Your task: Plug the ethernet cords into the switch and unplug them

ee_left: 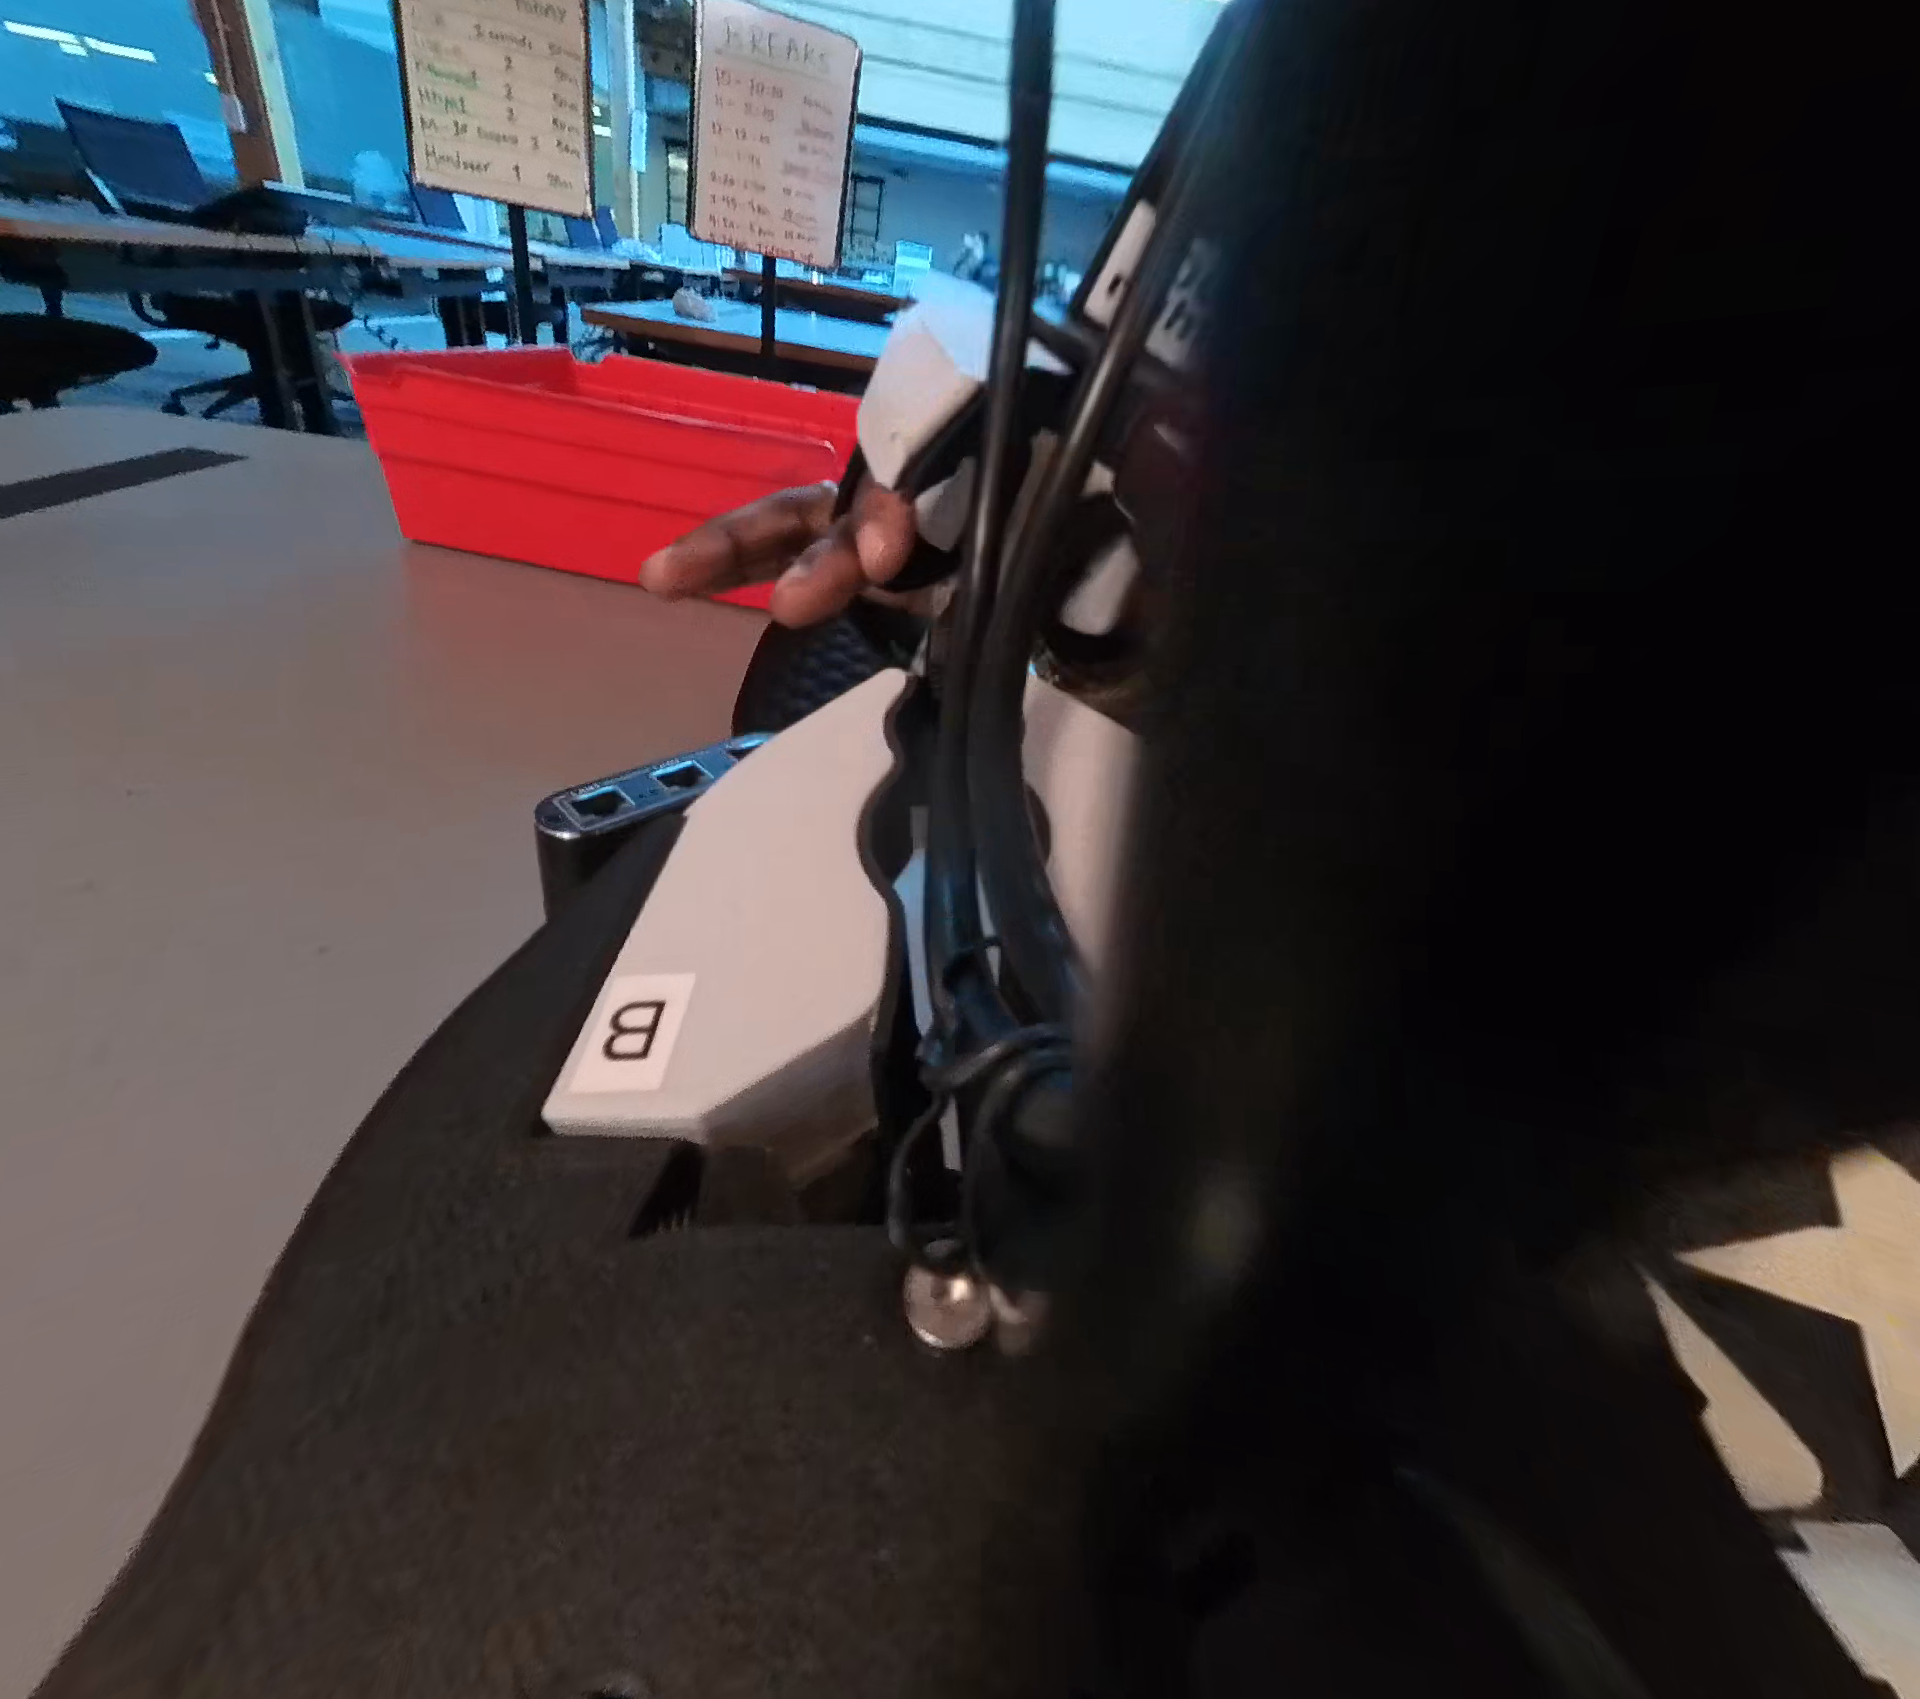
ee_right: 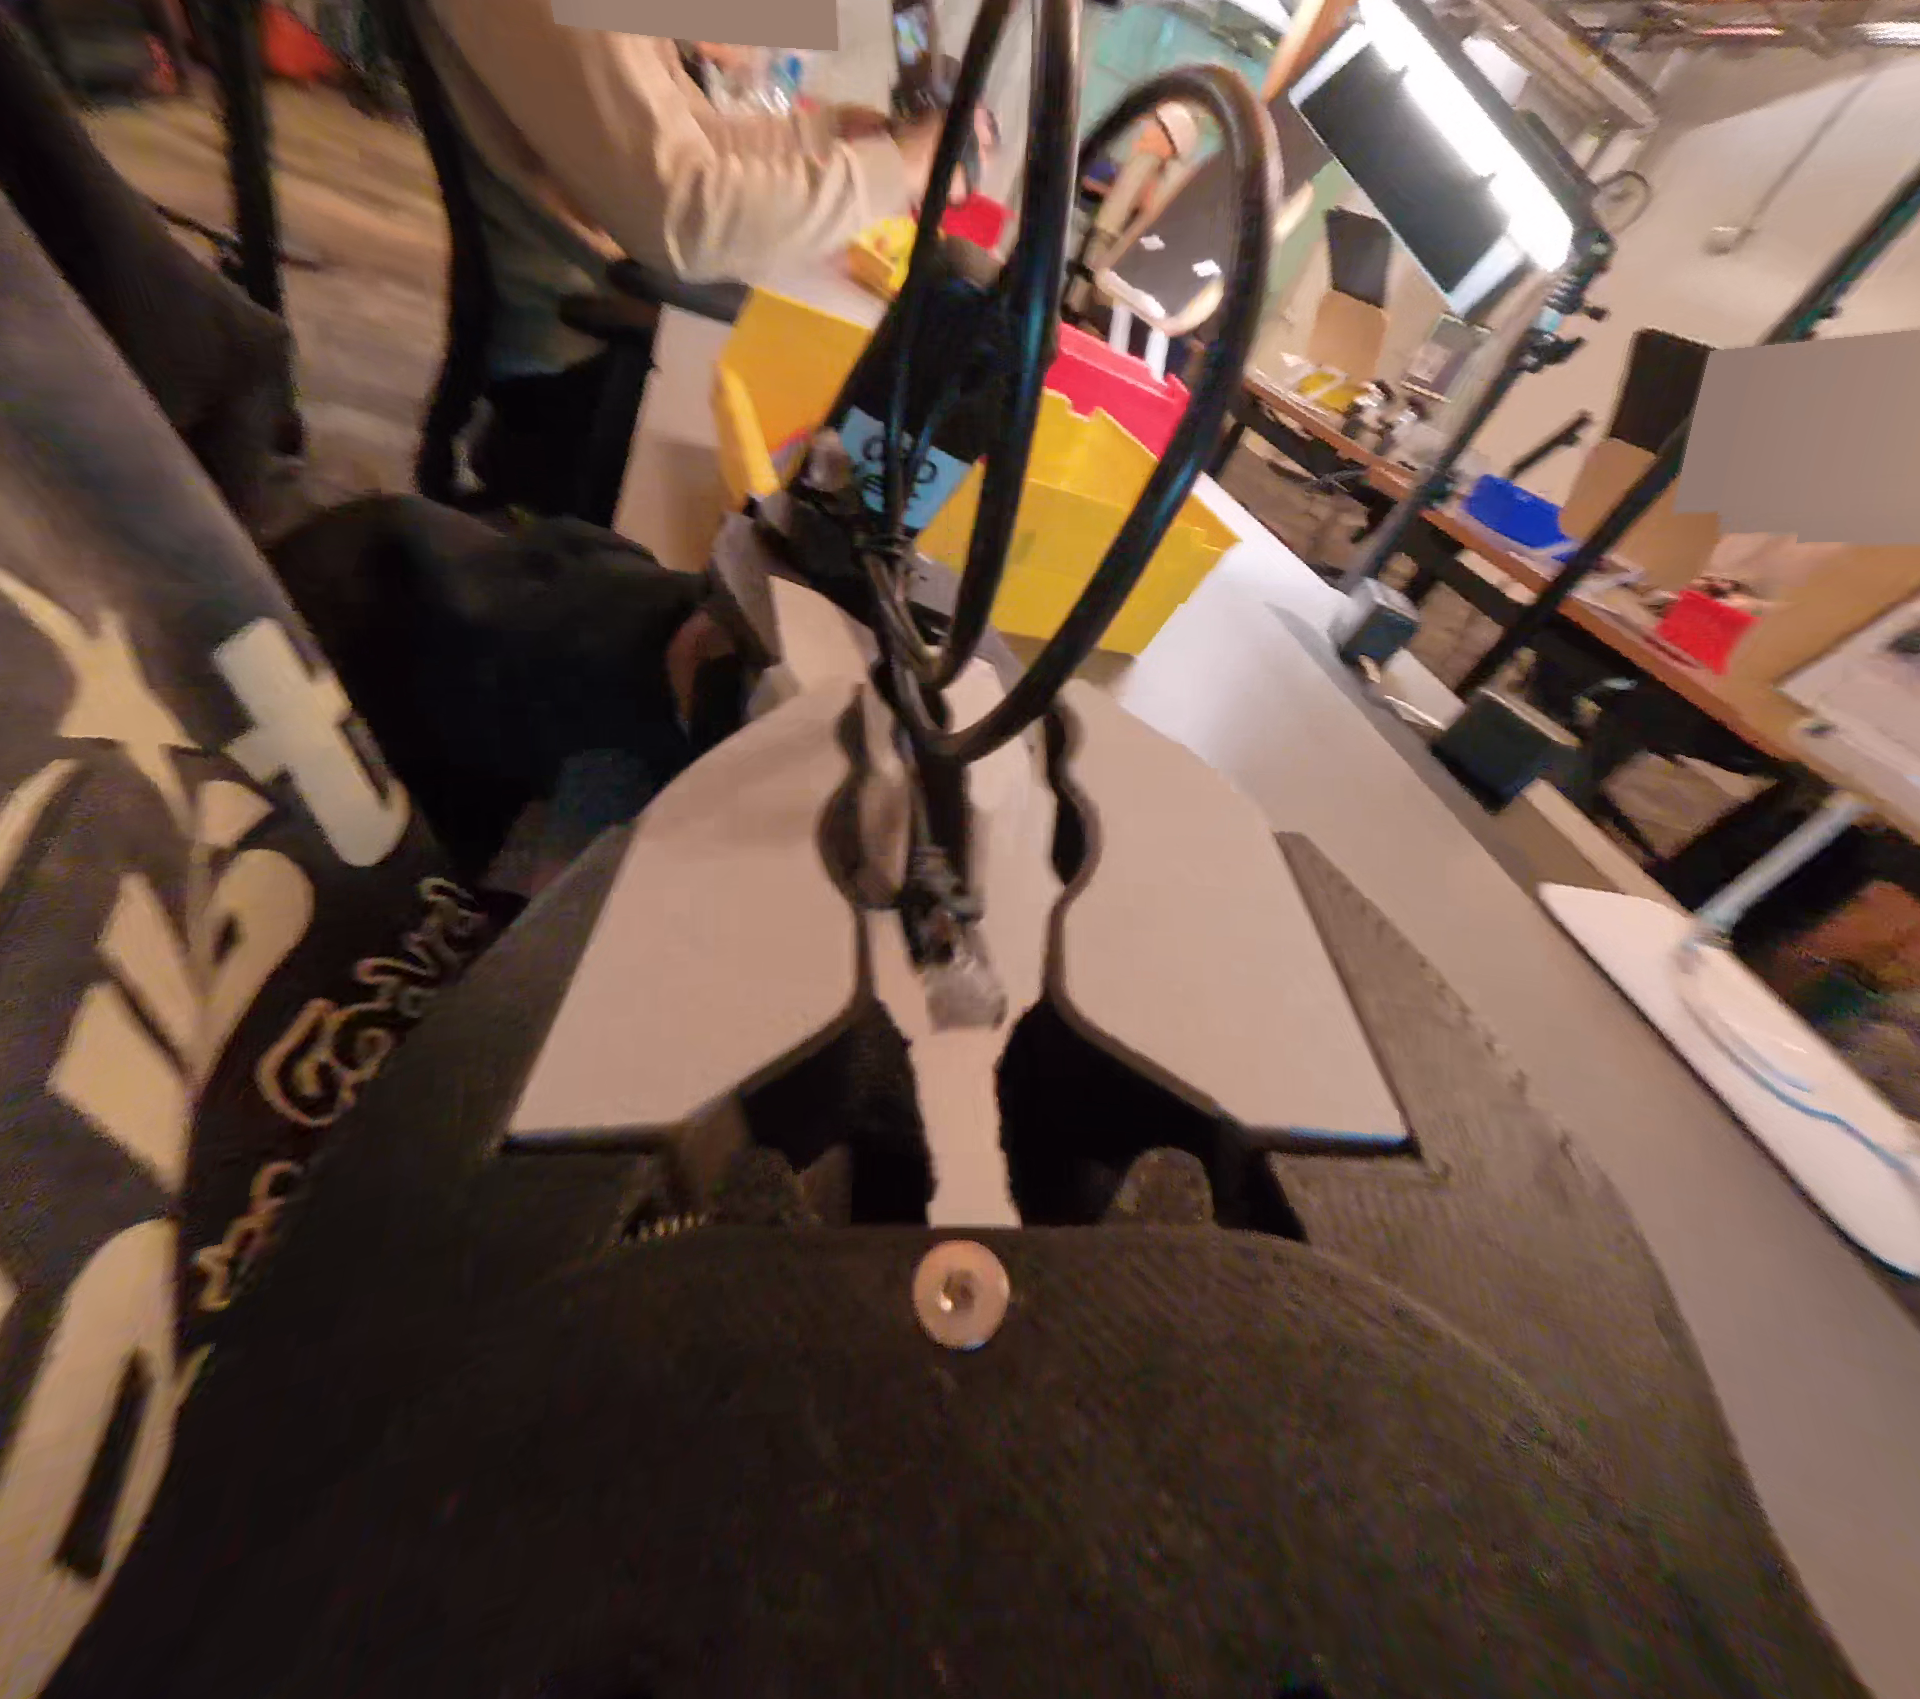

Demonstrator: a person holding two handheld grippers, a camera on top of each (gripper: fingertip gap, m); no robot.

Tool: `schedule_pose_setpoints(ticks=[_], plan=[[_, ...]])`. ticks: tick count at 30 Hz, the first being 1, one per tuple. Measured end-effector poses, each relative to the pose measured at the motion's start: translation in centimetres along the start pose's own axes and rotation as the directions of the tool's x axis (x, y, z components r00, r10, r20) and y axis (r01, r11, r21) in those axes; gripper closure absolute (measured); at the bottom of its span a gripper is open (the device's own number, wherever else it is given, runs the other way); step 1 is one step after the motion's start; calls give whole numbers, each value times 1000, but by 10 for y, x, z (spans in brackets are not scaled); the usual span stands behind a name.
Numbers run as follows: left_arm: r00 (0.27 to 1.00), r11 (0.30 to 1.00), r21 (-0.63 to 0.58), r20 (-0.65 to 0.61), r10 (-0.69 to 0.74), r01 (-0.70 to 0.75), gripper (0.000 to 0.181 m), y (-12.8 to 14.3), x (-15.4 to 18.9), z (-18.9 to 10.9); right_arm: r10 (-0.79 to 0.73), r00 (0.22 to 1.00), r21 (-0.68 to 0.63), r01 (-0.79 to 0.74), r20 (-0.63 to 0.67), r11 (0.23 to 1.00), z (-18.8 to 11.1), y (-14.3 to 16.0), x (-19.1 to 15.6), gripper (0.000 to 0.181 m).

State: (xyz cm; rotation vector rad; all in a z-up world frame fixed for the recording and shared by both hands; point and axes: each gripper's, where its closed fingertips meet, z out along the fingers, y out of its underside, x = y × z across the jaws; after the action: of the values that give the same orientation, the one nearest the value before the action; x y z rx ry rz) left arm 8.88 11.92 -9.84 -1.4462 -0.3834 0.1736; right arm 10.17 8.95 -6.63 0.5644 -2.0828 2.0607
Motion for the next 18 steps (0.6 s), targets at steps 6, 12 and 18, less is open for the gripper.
schedule_pose_setpoints(ticks=[6, 12, 18], plan=[[1000, 997, -70, 6, -10, 10, 170, 10, -2, 6, 199, 979, -71, -196, 35, 978, 10, -5, 13, 176], [999, 991, -130, -31, -11, 7, 170, 18, 4, 10, 231, 970, -145, -218, 78, 965, 19, -3, 33, 175], [989, 996, -33, -121, -88, 84, 171, 7, 12, 7, 338, 924, -221, -297, 177, 929, 32, 24, 40, 165]])
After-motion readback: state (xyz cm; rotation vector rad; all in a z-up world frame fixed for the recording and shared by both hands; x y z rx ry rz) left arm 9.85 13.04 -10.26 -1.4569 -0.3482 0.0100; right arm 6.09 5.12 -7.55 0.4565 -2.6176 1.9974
